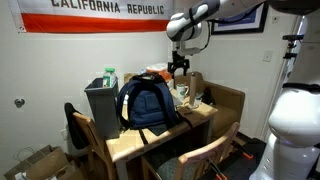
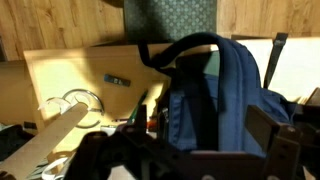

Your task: Pick the bottle in the bag and put it on the counter

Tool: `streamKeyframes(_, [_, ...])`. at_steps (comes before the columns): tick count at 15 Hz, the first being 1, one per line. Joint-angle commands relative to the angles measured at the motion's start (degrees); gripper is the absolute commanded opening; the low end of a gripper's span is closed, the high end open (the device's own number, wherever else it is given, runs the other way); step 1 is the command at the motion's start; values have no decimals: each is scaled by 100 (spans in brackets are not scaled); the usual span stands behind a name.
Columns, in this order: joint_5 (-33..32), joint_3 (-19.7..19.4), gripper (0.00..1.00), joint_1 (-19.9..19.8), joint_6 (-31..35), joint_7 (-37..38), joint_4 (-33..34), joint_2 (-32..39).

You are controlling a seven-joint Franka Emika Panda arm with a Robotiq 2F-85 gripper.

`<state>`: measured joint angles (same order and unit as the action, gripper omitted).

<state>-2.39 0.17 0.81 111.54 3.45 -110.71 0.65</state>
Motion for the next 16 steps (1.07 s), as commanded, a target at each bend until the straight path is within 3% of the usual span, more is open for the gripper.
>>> streamKeyframes(1, [186, 47, 100, 39, -31, 776, 1268, 841])
streamKeyframes(8, [400, 33, 100, 321, 733, 2208, 2597, 1849])
streamKeyframes(15, [338, -96, 100, 515, 1760, 2725, 2504, 2375])
streamKeyframes(16, [364, -110, 75, 509, 1832, 2746, 2482, 2421])
